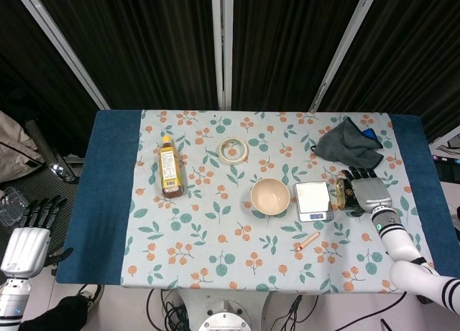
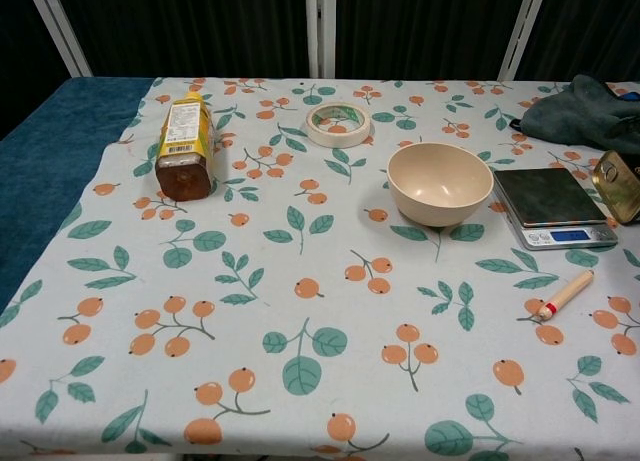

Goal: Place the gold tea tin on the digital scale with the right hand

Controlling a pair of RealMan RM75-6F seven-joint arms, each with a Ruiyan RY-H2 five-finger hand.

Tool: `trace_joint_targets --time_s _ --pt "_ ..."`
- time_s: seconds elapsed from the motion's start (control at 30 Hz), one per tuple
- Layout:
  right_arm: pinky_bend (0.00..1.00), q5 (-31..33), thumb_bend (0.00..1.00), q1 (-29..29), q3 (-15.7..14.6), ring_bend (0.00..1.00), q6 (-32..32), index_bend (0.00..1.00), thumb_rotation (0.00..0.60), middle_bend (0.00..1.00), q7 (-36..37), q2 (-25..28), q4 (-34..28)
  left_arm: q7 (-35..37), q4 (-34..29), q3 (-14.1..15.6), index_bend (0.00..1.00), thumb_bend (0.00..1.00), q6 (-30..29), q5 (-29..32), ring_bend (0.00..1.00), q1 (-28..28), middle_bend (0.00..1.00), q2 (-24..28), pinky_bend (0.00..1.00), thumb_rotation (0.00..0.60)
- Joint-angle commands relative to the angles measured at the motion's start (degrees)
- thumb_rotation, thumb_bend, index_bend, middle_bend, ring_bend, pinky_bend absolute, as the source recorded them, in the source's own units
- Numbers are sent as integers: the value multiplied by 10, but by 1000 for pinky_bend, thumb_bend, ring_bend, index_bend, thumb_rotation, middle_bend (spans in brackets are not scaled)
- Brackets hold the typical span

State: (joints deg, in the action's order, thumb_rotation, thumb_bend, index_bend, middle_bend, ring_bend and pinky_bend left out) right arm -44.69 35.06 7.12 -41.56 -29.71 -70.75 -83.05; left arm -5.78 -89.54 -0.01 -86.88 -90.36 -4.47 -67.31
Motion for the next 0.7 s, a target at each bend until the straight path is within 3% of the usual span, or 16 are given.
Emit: trace_joint_targets --time_s 0.03,0.43,0.53,0.63,0.7 --pt "0 16 26 14 -10 0 8 0 600 0 -3 -13 16 -4 -4 0 15 68 1 1 0 0 0 2 0 600" --pt "0 -13 60 30 -22 0 34 0 600 8 52 -41 67 -15 -12 -1 14 68 8 9 0 -1 0 5 0 600" --pt "0 -33 103 27 -22 44 26 9 600 84 71 -51 79 -16 -13 -2 15 68 10 11 0 -2 0 6 0 600" --pt "0 -50 146 24 -24 173 23 103 600 210 87 -58 90 -18 -14 -3 15 68 13 13 0 -3 0 6 0 600" --pt "0 -61 183 21 -26 212 18 179 600 237 98 -61 97 -19 -14 -3 15 68 14 14 0 -4 0 5 0 600"
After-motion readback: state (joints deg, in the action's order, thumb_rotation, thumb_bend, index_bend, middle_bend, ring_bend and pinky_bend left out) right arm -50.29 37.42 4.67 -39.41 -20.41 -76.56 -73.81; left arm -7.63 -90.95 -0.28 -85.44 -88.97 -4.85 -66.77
